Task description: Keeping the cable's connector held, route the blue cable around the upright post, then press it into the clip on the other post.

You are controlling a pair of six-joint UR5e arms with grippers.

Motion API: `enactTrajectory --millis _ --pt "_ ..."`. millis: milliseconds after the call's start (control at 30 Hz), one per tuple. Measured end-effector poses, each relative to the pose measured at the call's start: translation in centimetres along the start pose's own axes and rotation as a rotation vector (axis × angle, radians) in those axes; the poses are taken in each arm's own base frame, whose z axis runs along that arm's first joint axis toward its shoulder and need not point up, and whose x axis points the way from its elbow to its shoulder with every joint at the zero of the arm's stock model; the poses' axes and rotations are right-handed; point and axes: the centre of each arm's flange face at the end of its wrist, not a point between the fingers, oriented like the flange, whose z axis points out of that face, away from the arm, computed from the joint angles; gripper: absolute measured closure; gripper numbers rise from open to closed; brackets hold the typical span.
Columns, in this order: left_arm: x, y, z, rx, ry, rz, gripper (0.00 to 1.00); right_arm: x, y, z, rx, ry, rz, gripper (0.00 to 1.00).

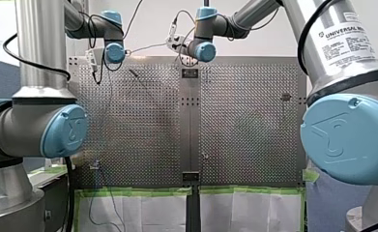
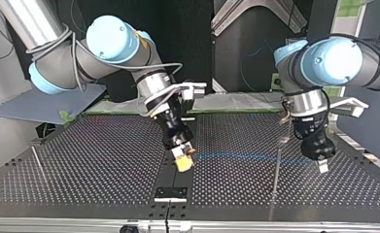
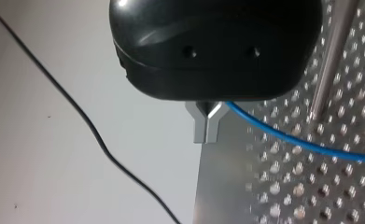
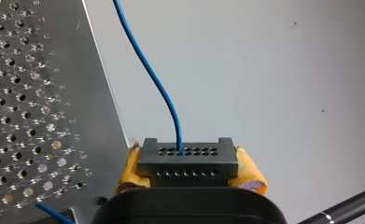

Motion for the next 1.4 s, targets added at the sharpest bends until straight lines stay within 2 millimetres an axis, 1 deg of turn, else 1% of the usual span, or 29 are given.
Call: enactTrajectory --millis 133,200,300,633,900,1000,1200,1400 --pt "0.4 0.8 2.5 0.0 -0.002 0.008 1.0 -1.3 0.2 0.1 -0.002 -0.017 -0.001 1.0" --pt "0.9 1.0 3.3 0.001 0.002 0.012 1.0 -1.9 0.4 0.1 -0.005 -0.024 -0.001 1.0" --pt "1.7 1.2 4.0 0.013 0.018 0.017 1.0 -2.9 0.8 0.2 -0.013 -0.034 -0.001 1.0" --pt "2.8 1.4 4.8 0.035 0.027 0.004 1.0 -7.1 2.7 0.1 -0.044 -0.084 -0.011 1.0" --pt "5.7 1.2 5.7 0.071 0.063 0.005 1.0 -8.0 3.6 0.1 -0.057 -0.094 -0.017 1.0" --pt "6.7 1.2 6.0 0.079 0.078 0.005 1.0 -8.8 4.0 0.1 -0.062 -0.104 -0.023 1.0" --pt "8.6 1.1 6.2 0.09 0.108 0.007 1.0 -11.1 4.6 -0.2 -0.071 -0.135 -0.03 1.0" --pt "9.5 1.0 6.4 0.097 0.121 -0.021 1.0 -13.1 5.2 -0.4 -0.075 -0.164 -0.034 1.0"
